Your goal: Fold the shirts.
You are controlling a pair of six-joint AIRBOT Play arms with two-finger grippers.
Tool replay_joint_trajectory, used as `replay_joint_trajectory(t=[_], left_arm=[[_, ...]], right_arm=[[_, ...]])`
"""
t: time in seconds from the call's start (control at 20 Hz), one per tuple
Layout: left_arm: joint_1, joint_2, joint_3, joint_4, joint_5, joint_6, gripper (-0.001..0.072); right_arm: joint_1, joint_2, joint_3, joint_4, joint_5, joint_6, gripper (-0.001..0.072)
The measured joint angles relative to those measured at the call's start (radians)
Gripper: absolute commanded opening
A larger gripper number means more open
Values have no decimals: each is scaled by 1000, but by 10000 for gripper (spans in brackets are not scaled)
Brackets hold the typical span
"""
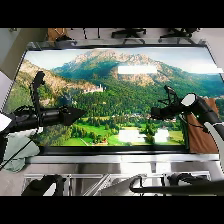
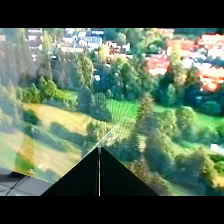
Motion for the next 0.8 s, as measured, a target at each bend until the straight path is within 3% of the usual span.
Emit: replay_joint_trajectory(t=[0.35,0.4,0.45,0.5,0.8], left_arm=[[1,0,1,14,12,1,23],[6,-3,8,40,25,1,258],[16,-11,22,68,37,0,628],[32,-27,45,105,42,-5,710],[206,-232,282,338,55,-35,711]], right_arm=[[0,0,0,0,-1,0,22],[0,0,0,0,-1,0,23],[0,0,0,0,-1,0,23],[0,0,0,0,-1,0,22],[0,0,0,0,-3,0,22]])
